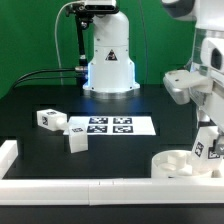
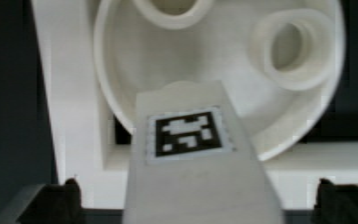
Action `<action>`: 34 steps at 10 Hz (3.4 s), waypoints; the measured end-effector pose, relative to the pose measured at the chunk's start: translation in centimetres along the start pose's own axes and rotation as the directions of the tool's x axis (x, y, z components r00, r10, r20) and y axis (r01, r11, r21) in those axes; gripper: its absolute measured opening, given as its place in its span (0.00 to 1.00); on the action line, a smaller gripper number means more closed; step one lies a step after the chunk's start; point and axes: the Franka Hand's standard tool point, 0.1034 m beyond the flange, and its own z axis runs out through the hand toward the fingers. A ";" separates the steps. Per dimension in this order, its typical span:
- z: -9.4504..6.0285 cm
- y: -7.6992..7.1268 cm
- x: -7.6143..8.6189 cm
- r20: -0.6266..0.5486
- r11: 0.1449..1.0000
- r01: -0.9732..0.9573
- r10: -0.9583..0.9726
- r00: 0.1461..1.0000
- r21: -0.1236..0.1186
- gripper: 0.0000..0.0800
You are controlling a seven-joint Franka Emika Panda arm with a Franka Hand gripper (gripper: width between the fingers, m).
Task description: Assemble stool
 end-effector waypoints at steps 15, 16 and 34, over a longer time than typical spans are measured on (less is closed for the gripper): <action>0.2 0.2 -1.6 0.004 0.409 -0.911 0.912 0.410 0.048 0.42; 0.2 0.3 -1.7 0.007 0.361 -0.932 0.932 0.361 0.047 0.42; -3.5 -0.7 -9.4 0.083 -0.617 -0.786 0.785 -0.614 0.033 0.81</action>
Offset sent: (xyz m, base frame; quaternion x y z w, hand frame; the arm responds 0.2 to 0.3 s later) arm 0.0000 0.0000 0.0000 0.0000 0.0000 0.1296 0.9916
